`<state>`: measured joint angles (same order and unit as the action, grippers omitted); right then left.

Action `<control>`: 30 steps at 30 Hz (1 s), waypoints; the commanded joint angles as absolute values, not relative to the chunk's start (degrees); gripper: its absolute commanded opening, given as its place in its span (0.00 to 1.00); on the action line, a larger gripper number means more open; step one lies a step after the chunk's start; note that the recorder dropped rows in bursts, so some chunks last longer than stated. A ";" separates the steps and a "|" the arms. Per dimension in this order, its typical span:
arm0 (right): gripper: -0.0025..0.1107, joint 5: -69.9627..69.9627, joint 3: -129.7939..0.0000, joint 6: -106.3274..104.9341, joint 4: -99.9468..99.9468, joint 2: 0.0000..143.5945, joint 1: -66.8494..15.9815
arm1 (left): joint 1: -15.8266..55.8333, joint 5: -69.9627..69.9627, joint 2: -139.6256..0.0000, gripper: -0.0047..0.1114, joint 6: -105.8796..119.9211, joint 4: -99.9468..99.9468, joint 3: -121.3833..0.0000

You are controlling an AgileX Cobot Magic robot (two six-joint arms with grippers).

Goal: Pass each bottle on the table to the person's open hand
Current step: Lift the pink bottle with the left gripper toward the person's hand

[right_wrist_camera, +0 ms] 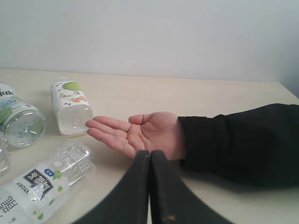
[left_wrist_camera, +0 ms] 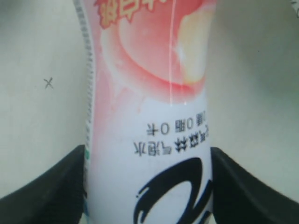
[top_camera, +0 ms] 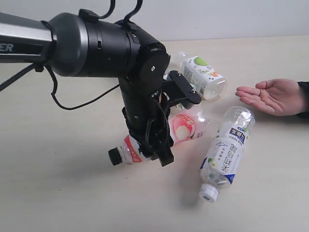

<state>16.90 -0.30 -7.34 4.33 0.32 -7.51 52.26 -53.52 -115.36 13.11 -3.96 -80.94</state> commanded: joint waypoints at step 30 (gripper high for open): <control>0.02 16.35 0.00 -7.33 4.34 0.00 -7.18 | 52.74 -29.63 -107.65 0.04 -0.55 34.55 -88.86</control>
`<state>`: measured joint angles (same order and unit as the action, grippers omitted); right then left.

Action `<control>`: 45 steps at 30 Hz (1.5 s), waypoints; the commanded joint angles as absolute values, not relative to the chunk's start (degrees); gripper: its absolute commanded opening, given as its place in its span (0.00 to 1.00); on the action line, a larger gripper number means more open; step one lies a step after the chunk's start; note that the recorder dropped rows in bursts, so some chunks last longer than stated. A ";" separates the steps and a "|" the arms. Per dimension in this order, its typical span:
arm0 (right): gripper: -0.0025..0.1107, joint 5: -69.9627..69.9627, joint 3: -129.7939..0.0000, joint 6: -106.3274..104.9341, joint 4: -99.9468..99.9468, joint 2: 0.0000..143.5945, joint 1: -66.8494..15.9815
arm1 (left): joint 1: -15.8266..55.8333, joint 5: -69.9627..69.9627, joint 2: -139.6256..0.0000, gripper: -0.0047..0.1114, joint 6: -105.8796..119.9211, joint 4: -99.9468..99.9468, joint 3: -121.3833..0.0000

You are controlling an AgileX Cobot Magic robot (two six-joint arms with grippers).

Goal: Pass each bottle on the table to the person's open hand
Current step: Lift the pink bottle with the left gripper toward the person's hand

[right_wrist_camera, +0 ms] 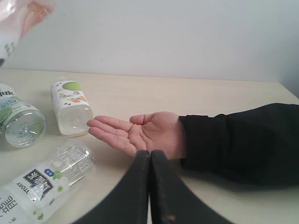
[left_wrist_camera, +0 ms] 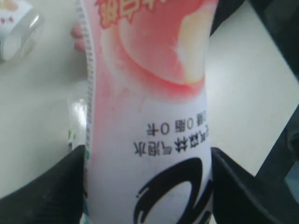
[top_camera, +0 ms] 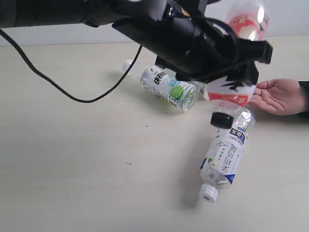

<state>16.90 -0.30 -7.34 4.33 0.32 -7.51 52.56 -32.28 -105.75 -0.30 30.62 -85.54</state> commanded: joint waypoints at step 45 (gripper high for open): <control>0.02 16.24 0.00 -7.32 4.34 0.00 -7.18 | 52.63 -21.08 -144.84 0.04 0.00 62.82 -120.77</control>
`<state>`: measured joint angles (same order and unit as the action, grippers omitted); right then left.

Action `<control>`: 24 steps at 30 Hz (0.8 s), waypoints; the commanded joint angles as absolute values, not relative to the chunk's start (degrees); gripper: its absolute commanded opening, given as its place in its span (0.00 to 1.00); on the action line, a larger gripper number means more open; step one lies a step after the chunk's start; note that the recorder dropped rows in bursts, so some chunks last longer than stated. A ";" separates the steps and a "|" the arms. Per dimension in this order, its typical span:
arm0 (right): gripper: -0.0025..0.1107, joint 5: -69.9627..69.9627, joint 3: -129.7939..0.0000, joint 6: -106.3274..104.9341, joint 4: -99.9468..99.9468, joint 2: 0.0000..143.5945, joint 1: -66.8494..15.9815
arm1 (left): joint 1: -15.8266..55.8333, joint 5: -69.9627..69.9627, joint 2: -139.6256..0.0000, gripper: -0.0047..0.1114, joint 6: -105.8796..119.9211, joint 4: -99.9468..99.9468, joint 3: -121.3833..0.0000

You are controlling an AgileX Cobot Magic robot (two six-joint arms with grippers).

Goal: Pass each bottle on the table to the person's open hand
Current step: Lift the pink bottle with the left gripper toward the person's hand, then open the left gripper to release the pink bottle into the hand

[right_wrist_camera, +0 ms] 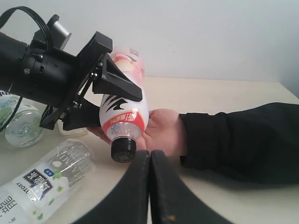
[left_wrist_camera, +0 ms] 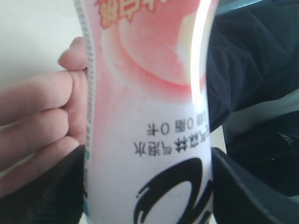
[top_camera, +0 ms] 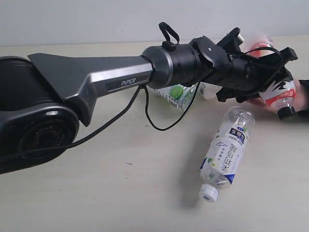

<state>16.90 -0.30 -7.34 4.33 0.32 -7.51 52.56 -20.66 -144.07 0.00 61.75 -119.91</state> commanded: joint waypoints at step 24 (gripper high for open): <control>0.02 16.24 0.00 -7.32 4.34 0.00 -7.18 | 52.63 -24.28 -145.53 0.54 -1.78 63.62 -120.77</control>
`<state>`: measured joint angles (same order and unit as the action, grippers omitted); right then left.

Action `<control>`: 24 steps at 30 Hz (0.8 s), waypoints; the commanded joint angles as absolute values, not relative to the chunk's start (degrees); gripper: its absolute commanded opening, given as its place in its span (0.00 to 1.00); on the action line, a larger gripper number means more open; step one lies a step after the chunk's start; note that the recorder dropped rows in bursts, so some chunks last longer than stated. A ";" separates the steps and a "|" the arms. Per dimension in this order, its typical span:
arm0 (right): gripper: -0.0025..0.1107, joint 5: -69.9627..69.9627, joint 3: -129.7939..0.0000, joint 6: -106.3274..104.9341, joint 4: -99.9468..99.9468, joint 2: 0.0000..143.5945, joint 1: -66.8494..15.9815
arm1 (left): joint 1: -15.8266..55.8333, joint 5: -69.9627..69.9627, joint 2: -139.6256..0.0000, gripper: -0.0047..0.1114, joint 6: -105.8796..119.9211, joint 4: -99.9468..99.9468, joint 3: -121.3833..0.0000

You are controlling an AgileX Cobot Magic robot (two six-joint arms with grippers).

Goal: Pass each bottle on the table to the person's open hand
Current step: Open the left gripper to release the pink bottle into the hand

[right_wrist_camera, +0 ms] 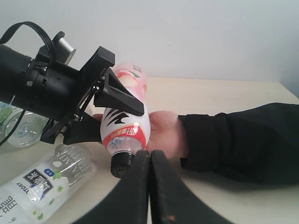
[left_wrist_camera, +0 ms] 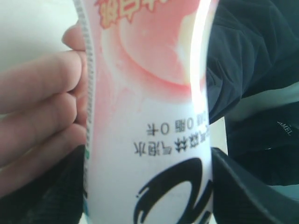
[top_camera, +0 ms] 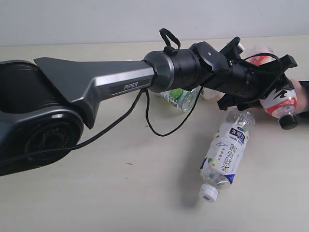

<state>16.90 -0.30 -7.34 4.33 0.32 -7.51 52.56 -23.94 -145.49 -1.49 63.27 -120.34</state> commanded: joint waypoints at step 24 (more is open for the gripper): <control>0.02 16.24 0.00 -7.32 4.34 0.00 -7.18 | 52.52 -24.72 -144.67 0.73 0.00 63.13 -120.77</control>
